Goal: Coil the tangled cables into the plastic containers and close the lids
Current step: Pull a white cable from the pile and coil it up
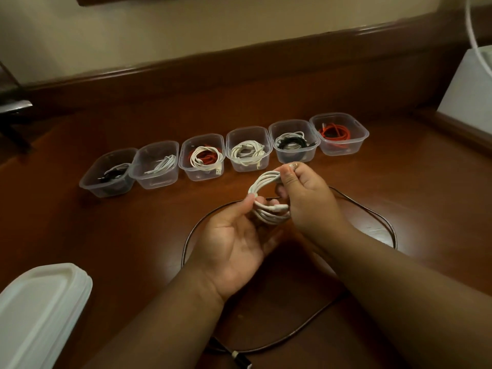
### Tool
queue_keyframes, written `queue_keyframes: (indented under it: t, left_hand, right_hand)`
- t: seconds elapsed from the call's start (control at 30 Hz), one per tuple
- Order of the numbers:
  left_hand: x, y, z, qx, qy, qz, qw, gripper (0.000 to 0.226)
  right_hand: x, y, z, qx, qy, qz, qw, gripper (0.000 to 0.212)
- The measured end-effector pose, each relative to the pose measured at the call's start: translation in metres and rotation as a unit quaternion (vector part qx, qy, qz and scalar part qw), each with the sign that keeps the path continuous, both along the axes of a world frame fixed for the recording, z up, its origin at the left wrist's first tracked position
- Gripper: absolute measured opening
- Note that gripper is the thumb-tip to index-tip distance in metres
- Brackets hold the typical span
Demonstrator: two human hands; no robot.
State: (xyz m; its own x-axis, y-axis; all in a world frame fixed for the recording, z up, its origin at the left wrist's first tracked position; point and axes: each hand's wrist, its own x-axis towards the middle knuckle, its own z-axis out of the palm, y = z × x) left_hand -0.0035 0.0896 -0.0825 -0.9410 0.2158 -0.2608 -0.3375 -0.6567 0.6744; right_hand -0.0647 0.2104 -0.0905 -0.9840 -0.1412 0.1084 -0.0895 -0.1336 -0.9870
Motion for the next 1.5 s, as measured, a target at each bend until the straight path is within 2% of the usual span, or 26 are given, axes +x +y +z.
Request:
queue_keyframes:
  t: [0.07,0.17,0.23,0.3,0.37,0.47,0.53,0.6,0.63,0.67,0.73,0.8,0.87,0.97,1.03,1.1,1.13,1.17,1.23,1.27,1.3,1.33,1.37,1.4,1.5]
  left_hand:
    - [-0.001,-0.002,0.001,0.013,0.005,0.002,1.000,0.024]
    - [-0.005,-0.004,0.000,-0.040,-0.005,0.037,0.999,0.012]
    - [-0.007,-0.004,-0.002,-0.095,-0.017,0.051,0.994,0.008]
    - [-0.010,-0.006,-0.006,-0.197,-0.005,0.078,0.977,0.007]
    - [-0.013,-0.009,-0.011,-0.354,0.037,0.111,0.928,0.016]
    - [-0.011,-0.015,-0.014,-0.550,0.156,0.146,0.808,0.023]
    - [-0.008,-0.018,-0.015,-0.613,0.215,0.141,0.747,0.028]
    - [-0.006,-0.019,-0.014,-0.644,0.236,0.125,0.717,0.035]
    - [-0.005,-0.019,-0.012,-0.641,0.233,0.117,0.722,0.038]
    - [-0.005,-0.017,-0.009,-0.620,0.217,0.109,0.746,0.040]
    - [-0.004,-0.015,-0.004,-0.534,0.162,0.085,0.825,0.044]
    - [-0.004,-0.015,0.000,-0.452,0.119,0.064,0.882,0.044]
    - [-0.003,-0.016,0.004,-0.410,0.099,0.049,0.905,0.040]
    - [-0.003,-0.017,0.007,-0.374,0.087,0.035,0.923,0.034]
    - [-0.004,-0.017,0.007,-0.366,0.083,0.023,0.927,0.029]
    - [-0.006,-0.021,0.004,-0.399,0.092,0.028,0.912,0.026]
    - [-0.008,-0.024,0.001,-0.448,0.107,0.040,0.887,0.025]
    - [-0.010,-0.027,-0.002,-0.516,0.131,0.060,0.845,0.023]
    - [-0.012,-0.030,-0.007,-0.634,0.198,0.103,0.740,0.020]
    - [-0.012,-0.030,-0.008,-0.664,0.233,0.133,0.698,0.022]
    - [-0.012,-0.029,-0.009,-0.672,0.260,0.167,0.673,0.023]
    - [-0.012,-0.029,-0.010,-0.666,0.274,0.197,0.665,0.023]
    - [-0.013,-0.029,-0.011,-0.649,0.273,0.217,0.677,0.021]
    - [-0.013,-0.028,-0.012,-0.617,0.257,0.225,0.709,0.018]
    - [-0.015,-0.019,-0.012,-0.471,0.155,0.241,0.834,0.012]
  right_hand:
    - [-0.001,0.000,0.000,0.004,-0.015,0.014,1.000,0.026]
    - [-0.002,-0.001,-0.001,0.012,-0.033,0.030,0.999,0.026]
    - [-0.003,0.000,-0.001,-0.007,-0.050,0.036,0.998,0.025]
    - [-0.003,0.002,0.000,-0.031,-0.066,0.047,0.996,0.024]
    - [-0.002,0.003,0.001,-0.036,-0.069,0.055,0.995,0.023]
    - [-0.002,0.005,0.000,0.006,-0.030,0.039,0.999,0.021]
    - [-0.002,0.007,-0.001,0.055,0.023,0.022,0.998,0.020]
    - [-0.002,0.009,-0.002,0.099,0.080,0.004,0.992,0.020]
    - [-0.003,0.010,-0.002,0.114,0.094,-0.008,0.989,0.021]
    - [-0.004,0.012,-0.001,0.125,0.097,-0.022,0.987,0.021]
    - [-0.007,0.014,-0.001,0.137,0.081,-0.042,0.986,0.023]
    - [-0.011,0.014,-0.003,0.135,0.049,-0.049,0.988,0.026]
    - [-0.014,0.013,-0.005,0.128,0.010,-0.051,0.990,0.027]
    - [-0.019,0.013,-0.006,0.096,-0.028,-0.049,0.994,0.027]
    - [-0.020,0.014,-0.006,0.084,-0.033,-0.050,0.995,0.027]
    - [-0.019,0.015,-0.005,0.075,-0.043,-0.045,0.995,0.026]
    - [-0.019,0.016,-0.004,0.057,-0.055,-0.037,0.996,0.026]
    - [-0.018,0.016,-0.002,0.024,-0.072,-0.024,0.997,0.026]
    - [-0.016,0.016,0.002,-0.068,-0.115,0.005,0.991,0.026]
    - [-0.015,0.016,0.004,-0.116,-0.132,0.016,0.984,0.026]
    - [-0.014,0.016,0.005,-0.161,-0.144,0.025,0.976,0.026]
    - [-0.012,0.015,0.006,-0.202,-0.152,0.032,0.967,0.025]
    - [-0.010,0.013,0.007,-0.238,-0.157,0.040,0.958,0.025]
    - [-0.008,0.012,0.006,-0.271,-0.160,0.048,0.948,0.024]
    - [-0.005,0.007,0.005,-0.342,-0.171,0.080,0.921,0.026]
